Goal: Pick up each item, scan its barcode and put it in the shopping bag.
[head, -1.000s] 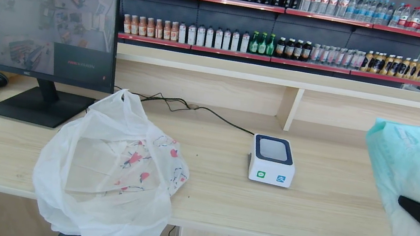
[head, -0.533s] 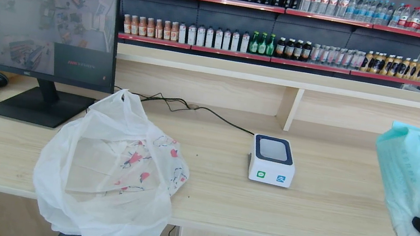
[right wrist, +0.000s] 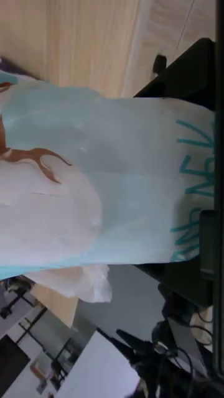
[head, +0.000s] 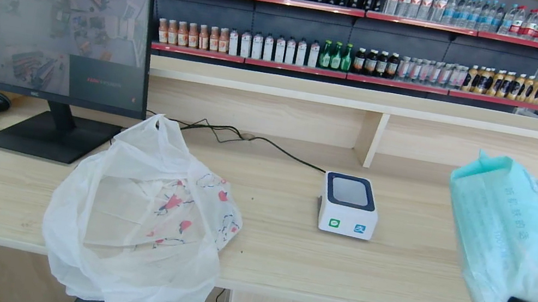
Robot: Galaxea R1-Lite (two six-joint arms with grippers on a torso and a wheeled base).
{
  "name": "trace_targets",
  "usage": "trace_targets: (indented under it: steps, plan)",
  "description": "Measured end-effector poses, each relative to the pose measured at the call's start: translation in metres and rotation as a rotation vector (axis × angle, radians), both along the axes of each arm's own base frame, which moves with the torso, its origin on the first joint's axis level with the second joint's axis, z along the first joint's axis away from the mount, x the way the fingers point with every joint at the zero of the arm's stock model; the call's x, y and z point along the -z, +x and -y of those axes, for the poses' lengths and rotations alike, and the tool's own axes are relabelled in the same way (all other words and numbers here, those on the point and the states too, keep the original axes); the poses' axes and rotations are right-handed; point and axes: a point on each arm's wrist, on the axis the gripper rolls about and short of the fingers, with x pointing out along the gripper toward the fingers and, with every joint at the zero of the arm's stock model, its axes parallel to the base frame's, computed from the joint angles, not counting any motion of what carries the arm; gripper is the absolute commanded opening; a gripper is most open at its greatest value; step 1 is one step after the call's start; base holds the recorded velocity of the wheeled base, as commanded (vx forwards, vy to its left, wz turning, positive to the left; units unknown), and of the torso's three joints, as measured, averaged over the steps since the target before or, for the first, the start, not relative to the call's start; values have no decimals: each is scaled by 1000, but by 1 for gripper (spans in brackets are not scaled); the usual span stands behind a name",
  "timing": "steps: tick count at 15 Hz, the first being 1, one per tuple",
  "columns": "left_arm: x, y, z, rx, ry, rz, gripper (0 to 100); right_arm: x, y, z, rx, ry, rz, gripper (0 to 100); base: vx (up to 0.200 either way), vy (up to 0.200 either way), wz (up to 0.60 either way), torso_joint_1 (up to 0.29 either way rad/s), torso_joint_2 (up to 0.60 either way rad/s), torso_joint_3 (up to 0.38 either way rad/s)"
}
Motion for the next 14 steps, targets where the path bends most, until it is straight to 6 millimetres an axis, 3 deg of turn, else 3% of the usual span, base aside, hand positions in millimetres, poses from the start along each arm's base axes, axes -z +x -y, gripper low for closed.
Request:
trace_targets:
  steps: [4, 9, 14]
  plan:
    - [0, 0, 0, 0, 0, 0, 100, -16, 15, -7, -72, 211, -83, 0, 0, 0, 0, 0, 0, 0]
    - [0, 0, 0, 0, 0, 0, 100, -38, 54, -21, -68, 523, -268, 0, 0, 0, 0, 0, 0, 0]
    - [0, 0, 0, 0, 0, 0, 100, -30, 69, -39, -100, 617, -473, 0, 0, 0, 0, 0, 0, 0]
